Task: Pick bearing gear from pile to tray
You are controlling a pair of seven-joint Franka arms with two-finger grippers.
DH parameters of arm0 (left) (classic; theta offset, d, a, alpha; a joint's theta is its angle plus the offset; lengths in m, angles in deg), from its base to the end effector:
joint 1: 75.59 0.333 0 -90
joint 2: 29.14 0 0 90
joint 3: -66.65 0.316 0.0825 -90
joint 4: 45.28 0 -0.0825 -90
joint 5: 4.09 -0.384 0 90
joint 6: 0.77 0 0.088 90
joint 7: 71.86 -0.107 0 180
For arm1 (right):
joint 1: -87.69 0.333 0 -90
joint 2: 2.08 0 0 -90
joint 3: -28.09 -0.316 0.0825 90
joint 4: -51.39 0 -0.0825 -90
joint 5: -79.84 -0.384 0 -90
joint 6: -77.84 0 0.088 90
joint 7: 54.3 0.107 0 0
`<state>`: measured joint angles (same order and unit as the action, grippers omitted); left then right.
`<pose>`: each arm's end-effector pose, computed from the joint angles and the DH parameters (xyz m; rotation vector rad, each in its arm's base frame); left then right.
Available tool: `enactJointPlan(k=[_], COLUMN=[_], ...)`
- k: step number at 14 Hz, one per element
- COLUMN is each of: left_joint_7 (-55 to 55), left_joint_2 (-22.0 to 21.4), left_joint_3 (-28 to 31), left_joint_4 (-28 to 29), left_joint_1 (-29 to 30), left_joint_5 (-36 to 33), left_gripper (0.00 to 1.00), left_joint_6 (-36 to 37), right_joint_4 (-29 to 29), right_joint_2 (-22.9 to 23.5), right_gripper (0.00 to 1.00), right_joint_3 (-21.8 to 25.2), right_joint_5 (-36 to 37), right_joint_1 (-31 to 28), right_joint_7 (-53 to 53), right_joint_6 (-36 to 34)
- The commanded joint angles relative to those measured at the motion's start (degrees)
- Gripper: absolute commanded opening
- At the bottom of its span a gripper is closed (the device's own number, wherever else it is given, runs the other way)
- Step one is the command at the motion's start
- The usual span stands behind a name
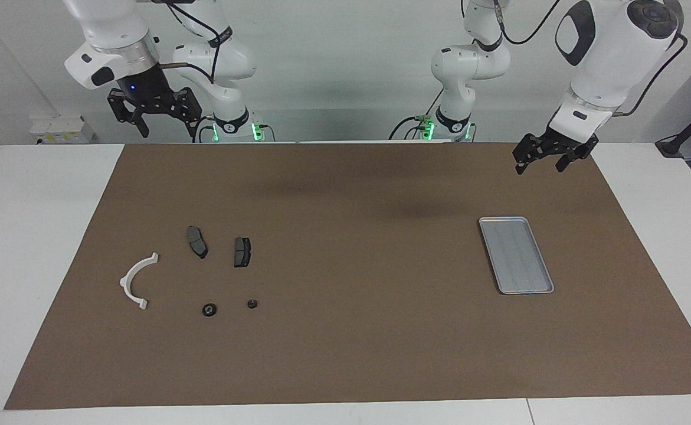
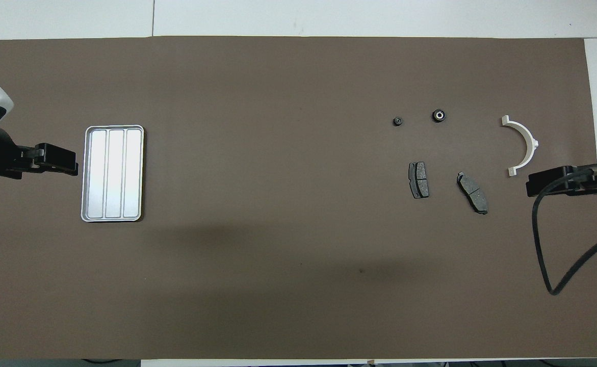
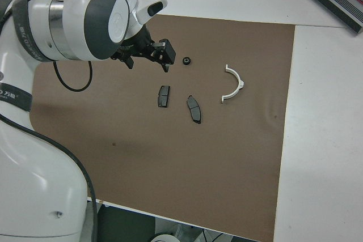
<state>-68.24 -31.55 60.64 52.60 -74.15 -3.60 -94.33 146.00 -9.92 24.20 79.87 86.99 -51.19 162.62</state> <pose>0.5418 -0.0453 0.5877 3.1393 -0.0247 -0.0530 0.5008 0.0305 0.6511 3.1295 0.0009 -0.0539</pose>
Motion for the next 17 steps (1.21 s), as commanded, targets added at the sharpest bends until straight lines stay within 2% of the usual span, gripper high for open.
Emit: enactJointPlan(k=[1,15,17], left_joint_7=[-0.5,-0.6,-0.6], left_joint_2=[-0.1,-0.1,-0.1], left_joint_3=[0.0,0.0,0.0], left_joint_4=[-0.1,-0.1,-0.1], left_joint_1=[0.1,0.1,0.1], left_joint_5=[-0.4,-0.4,-0.4], left_gripper=[1.0,1.0,1.0], left_joint_6=[-0.1,0.0,-0.1], right_joint_4=[0.2,0.6,1.2], right_joint_2=[-0.8,-1.3,-1.2], right_gripper=[1.0,1.0,1.0], right_joint_3=[-0.5,-0.6,-0.6], right_joint_5=[-0.7,-1.6,-1.7], right_joint_1=[-1.1,-0.8,0.8], right_joint_7=[-1.1,-1.3,-0.6], right_joint_6=[0.0,0.3,1.5])
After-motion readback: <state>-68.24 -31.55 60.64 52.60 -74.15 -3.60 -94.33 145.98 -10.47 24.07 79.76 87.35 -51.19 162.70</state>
